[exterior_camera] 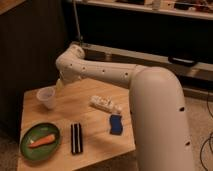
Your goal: Place the ceramic cup in the ceramic bowl
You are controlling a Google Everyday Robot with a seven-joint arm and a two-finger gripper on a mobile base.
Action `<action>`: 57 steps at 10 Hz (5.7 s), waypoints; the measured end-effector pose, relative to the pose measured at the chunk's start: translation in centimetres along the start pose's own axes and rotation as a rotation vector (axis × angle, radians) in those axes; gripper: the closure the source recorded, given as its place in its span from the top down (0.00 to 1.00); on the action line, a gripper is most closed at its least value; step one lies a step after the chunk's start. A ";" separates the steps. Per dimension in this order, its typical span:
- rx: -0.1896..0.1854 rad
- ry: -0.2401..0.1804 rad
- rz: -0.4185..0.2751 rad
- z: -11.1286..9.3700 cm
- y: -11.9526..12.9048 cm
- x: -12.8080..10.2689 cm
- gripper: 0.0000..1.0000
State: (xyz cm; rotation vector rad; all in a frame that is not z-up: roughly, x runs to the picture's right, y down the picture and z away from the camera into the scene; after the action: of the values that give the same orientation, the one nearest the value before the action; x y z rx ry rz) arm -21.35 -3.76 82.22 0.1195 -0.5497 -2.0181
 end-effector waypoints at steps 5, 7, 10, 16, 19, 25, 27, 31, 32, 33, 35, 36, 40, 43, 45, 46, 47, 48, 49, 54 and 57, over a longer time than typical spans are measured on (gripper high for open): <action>0.107 0.086 0.114 4.0 -0.8 2.7 0.80; 0.145 0.034 0.158 4.8 -1.0 3.7 0.80; 0.183 -0.051 0.171 4.8 -3.4 5.5 0.80; 0.189 -0.148 0.137 5.1 -5.7 4.6 0.80; 0.194 -0.180 0.143 6.0 -5.4 2.8 0.80; 0.228 -0.250 0.141 9.3 -5.5 0.6 0.80; 0.239 -0.267 0.131 10.3 -5.9 0.7 0.73; 0.257 -0.300 0.130 11.4 -6.2 0.0 0.33; 0.248 -0.308 0.113 11.6 -5.8 -0.1 0.23; 0.252 -0.335 0.072 11.4 -6.3 0.1 0.13; 0.269 -0.406 -0.099 9.1 -7.8 1.0 0.00; 0.273 -0.424 -0.157 8.0 -8.0 1.2 0.00; 0.317 -0.420 -0.355 2.8 -8.7 0.2 0.00; 0.331 -0.380 -0.442 0.4 -11.2 -2.1 0.00; 0.338 -0.359 -0.472 -0.7 -13.2 -4.1 0.00; 0.344 -0.354 -0.492 -1.1 -14.9 -5.3 0.00; 0.352 -0.349 -0.517 -1.5 -17.0 -7.0 0.00; 0.357 -0.347 -0.532 -1.8 -18.0 -8.1 0.00; 0.362 -0.349 -0.547 -1.8 -18.7 -9.1 0.00; 0.381 -0.346 -0.590 -0.7 -20.1 -10.4 0.00; 0.392 -0.341 -0.601 0.3 -20.3 -10.2 0.00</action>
State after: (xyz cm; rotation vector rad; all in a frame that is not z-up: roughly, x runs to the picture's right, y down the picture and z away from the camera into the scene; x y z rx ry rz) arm -32.86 13.14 72.34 0.1959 -1.2425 -2.5025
